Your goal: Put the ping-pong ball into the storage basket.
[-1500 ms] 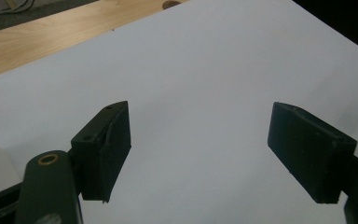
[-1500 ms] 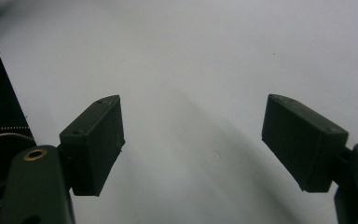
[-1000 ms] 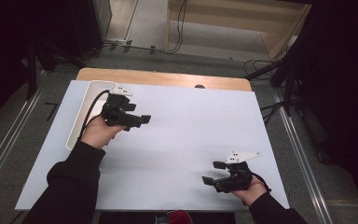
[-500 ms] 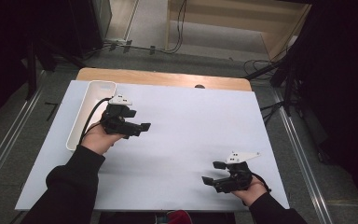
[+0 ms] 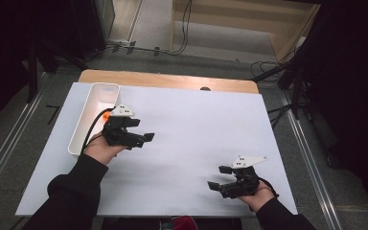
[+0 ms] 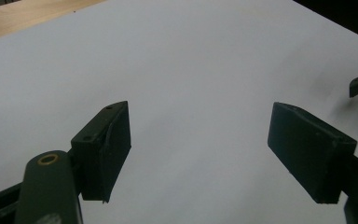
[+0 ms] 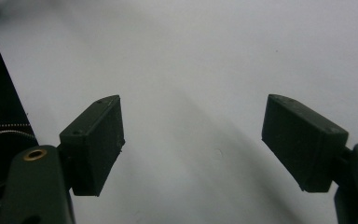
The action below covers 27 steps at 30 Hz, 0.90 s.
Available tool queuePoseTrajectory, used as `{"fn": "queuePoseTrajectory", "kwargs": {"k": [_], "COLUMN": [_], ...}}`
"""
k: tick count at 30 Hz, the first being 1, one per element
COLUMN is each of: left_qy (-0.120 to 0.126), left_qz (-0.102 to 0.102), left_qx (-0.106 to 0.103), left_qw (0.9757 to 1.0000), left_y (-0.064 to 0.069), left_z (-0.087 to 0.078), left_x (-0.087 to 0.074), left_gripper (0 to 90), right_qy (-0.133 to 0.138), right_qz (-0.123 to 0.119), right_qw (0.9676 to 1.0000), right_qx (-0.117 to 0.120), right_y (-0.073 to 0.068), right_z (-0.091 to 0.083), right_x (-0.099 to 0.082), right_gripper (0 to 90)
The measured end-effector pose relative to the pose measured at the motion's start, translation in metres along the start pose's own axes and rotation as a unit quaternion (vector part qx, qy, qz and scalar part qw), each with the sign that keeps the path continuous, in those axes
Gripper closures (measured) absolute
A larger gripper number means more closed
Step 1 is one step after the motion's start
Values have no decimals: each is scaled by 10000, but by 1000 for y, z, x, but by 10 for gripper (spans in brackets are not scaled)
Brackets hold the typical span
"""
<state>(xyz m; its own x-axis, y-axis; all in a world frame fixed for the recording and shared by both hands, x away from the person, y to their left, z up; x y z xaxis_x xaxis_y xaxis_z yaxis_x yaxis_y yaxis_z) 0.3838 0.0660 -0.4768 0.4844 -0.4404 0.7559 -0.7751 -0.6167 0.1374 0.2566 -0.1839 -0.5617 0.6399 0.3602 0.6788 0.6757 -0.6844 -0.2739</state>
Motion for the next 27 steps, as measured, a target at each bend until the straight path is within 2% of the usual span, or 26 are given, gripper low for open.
{"fn": "queuePoseTrajectory", "kwargs": {"k": [8, 13, 20, 27], "left_qy": [-9, 5, -96, -26], "left_qz": [47, 62, 174, 227], "left_qx": [-48, -172, -276, -407], "left_qw": [10000, 9998, 9994, 9989], "left_y": [5, 8, 12, 18], "left_z": [-2, -4, -6, -11], "left_x": [-9, -15, -26, -33], "left_gripper": [218, 218, 218, 218], "right_qy": [7, 11, 6, 7], "right_qz": [-1, -4, -7, -2], "right_qw": [10000, 10000, 10000, 10000], "right_qx": [1, -9, -10, -22], "right_y": [0, 0, 0, 1], "right_z": [0, 0, 0, 0], "right_x": [0, 0, 0, 0], "right_gripper": [195, 195, 195, 196]}}
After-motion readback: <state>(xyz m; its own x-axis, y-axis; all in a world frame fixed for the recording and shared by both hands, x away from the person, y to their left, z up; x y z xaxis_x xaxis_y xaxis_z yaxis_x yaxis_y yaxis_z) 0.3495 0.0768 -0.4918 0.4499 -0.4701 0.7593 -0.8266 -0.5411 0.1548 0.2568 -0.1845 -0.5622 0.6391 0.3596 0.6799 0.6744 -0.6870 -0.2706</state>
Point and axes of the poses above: each handheld gripper's, and its own axes: z roughly forward along the jaws, x roughly out of its top, y roughly to its right, the point moved 10 cm from there along z, roughly forward along the jaws, and after that the axes turned 1 degree about -y, right-handed, at the moved point
